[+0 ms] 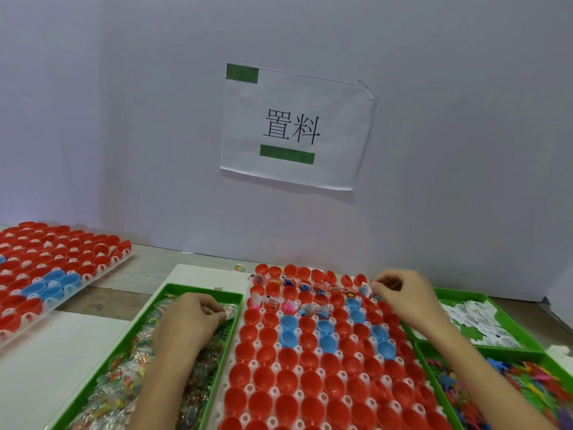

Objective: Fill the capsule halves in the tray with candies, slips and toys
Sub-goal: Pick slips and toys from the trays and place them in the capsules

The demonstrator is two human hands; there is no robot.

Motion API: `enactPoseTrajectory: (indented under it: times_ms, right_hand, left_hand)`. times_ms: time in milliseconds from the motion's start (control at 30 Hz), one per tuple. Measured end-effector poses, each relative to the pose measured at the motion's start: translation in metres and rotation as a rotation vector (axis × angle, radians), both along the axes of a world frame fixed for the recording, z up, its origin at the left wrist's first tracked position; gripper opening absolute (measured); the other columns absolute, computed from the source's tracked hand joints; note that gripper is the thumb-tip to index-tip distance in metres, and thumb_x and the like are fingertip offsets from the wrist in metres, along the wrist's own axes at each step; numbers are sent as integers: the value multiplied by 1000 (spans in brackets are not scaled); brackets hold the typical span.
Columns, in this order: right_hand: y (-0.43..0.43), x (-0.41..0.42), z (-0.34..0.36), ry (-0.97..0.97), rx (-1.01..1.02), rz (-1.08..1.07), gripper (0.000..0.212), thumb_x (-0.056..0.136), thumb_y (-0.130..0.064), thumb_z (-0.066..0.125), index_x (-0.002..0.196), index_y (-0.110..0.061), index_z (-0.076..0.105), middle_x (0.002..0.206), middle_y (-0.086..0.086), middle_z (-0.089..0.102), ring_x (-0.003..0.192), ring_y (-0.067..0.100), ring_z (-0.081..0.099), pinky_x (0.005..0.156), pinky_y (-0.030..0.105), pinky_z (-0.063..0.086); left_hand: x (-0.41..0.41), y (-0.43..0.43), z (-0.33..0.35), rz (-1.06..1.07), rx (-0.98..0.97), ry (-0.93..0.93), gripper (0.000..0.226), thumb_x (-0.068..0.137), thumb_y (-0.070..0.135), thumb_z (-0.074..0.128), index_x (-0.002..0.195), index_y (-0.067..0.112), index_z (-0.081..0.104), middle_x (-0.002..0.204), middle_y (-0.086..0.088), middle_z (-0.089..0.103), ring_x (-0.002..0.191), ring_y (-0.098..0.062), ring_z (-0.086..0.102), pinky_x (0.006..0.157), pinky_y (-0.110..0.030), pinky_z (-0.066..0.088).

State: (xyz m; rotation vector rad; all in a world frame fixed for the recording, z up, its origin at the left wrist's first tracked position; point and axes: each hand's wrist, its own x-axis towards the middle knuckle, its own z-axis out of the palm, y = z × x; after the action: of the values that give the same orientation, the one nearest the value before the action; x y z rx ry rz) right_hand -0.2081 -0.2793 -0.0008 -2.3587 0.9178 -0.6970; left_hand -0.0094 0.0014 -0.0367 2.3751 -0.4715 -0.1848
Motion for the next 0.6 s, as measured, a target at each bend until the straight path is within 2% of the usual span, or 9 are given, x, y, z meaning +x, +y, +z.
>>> enactPoseTrajectory:
  times_ms: [67,133,200,233,300,367,400,500,600]
  right_hand:
    - [-23,-23,-2,-15,17,-84,17,91,-19,71,77,-29,70,80,-11,69,75,4,63,57,14,40]
    - [-47,-47,-7,-10,36,-184,19,89,-14,72,78,-28,70,86,-6,71,79,7,63,61,21,41]
    - [-65,-69,-14,20,45,-301,12,88,-12,73,85,-24,73,96,3,74,79,10,62,64,26,45]
    - [-72,-79,-19,52,46,-348,9,88,-13,73,93,-21,74,103,6,74,82,14,64,68,28,48]
    - [-83,-92,-28,198,56,-383,24,87,-17,73,112,-17,72,121,9,70,102,25,65,85,35,50]
    - [-87,-100,-36,364,57,-347,37,87,-22,75,122,-15,68,134,9,63,118,26,60,97,38,48]
    - [-87,-101,-38,392,53,-332,35,86,-24,76,120,-17,69,135,8,63,119,26,60,99,39,48]
    - [-84,-100,-41,313,35,-324,9,84,-20,78,88,-25,72,114,3,72,99,20,63,88,37,52]
    - [-82,-99,-45,261,50,-345,16,86,-18,76,75,-26,69,94,-3,73,85,13,62,80,33,52]
  left_hand:
    - [0,0,0,-8,27,-14,14,89,37,73,78,37,64,83,17,62,76,-3,55,63,-26,41]
    - [1,-1,0,-63,85,-18,13,90,36,71,80,39,63,97,11,67,85,-7,59,76,-32,52]
    - [-1,-1,4,-127,181,-5,14,88,37,73,86,39,59,119,3,64,106,-15,61,95,-41,53]
    - [-2,-1,6,-147,228,3,17,85,40,76,89,40,59,126,1,60,117,-20,58,102,-44,50]
    - [-2,-2,8,-149,267,12,24,79,43,80,92,39,60,129,-1,57,126,-25,53,107,-46,46]
    - [-4,-3,6,-108,173,19,17,82,41,79,87,35,64,117,1,64,110,-21,60,97,-43,51]
    - [-4,-3,4,-83,106,13,13,85,39,77,84,33,66,105,3,67,96,-18,63,89,-40,54]
    - [-3,-3,1,-25,25,-18,15,92,35,70,78,29,66,78,11,63,73,-9,58,62,-28,47]
    - [-2,-2,5,-5,0,-25,16,91,34,71,77,27,68,73,13,62,69,-5,56,52,-22,35]
